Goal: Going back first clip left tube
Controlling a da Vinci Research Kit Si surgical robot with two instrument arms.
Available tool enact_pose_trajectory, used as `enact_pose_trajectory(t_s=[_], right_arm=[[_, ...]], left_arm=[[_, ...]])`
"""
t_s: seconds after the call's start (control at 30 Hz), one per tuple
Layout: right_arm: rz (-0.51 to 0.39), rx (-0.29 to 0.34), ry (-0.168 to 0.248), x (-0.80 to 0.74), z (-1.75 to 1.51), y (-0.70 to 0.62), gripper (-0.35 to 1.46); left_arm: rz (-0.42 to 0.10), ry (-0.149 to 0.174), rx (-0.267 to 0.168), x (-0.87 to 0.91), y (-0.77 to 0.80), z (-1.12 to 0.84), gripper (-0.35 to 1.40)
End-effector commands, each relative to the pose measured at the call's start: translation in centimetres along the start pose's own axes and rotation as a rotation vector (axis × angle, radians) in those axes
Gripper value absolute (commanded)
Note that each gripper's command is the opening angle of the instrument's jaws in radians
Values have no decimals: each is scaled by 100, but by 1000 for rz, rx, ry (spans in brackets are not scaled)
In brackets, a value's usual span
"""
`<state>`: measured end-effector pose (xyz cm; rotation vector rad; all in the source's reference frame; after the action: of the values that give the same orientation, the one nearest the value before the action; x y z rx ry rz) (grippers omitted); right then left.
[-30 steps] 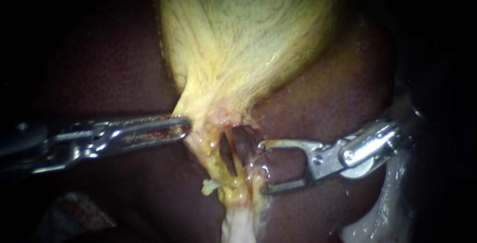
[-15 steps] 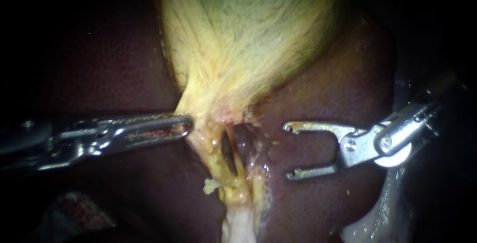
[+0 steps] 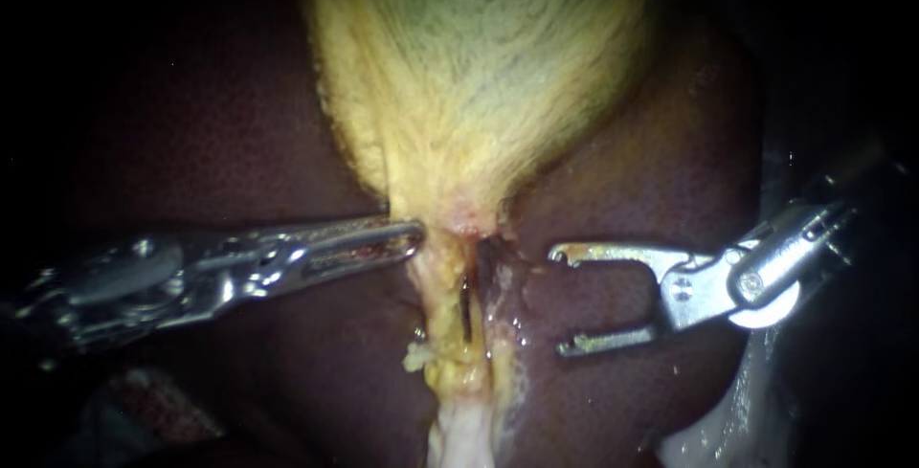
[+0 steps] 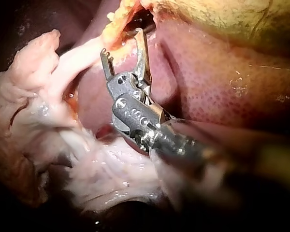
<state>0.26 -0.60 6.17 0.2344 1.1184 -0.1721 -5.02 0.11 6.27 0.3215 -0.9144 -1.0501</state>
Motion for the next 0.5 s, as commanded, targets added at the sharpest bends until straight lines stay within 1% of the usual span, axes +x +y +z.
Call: enact_pose_trajectory(t_s=[0.03, 0.5], right_arm=[[0, 0, -1, 1, 0, 0, 60], [3, -3, 1, 3, 2, 3, 60]], left_arm=[[0, 1, 0, 0, 0, 0, -1], [1, 3, 6, 1, 1, 2, -1]])
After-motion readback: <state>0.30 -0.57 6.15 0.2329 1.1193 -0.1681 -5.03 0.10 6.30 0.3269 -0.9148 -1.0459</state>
